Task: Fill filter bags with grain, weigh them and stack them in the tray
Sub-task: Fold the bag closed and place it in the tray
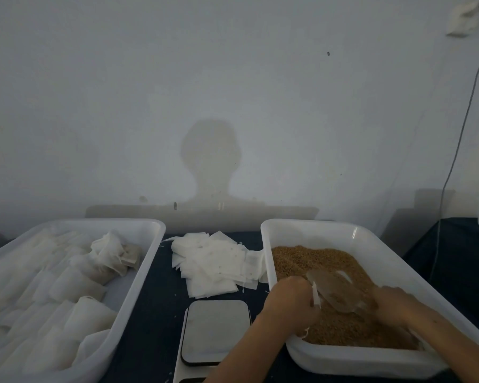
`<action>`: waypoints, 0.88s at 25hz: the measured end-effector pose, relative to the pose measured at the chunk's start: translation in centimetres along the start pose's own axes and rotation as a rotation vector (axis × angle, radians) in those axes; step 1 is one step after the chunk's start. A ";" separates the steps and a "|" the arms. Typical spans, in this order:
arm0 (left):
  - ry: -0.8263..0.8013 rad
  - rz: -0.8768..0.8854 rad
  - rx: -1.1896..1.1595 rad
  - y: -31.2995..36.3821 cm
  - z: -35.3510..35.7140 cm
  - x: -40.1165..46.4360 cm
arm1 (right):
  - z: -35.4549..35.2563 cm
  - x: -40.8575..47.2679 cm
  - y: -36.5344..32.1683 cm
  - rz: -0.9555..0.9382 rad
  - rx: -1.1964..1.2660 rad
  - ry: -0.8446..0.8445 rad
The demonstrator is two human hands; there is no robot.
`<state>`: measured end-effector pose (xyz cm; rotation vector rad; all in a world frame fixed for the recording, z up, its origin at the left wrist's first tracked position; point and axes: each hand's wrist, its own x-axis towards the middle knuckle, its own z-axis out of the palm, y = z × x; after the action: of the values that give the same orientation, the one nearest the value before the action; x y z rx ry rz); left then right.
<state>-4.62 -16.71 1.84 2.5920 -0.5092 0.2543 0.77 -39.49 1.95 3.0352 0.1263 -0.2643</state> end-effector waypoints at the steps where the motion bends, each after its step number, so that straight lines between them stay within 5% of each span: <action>1: -0.016 0.001 0.012 -0.1 0.0 0.0 | 0.5 0.0 0.4 -0.015 -0.042 0.001; 12: -0.092 0.012 0.117 0.3 -0.3 0.1 | -6.9 1.1 1.7 -0.024 -0.038 0.154; 22: -0.094 0.058 0.102 0.7 -0.7 -0.2 | -2.6 7.0 -6.3 -0.083 0.250 0.296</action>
<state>-5.11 -16.83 2.71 2.7012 -0.6208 0.1832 7.49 -32.49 2.71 3.3021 0.2593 0.1807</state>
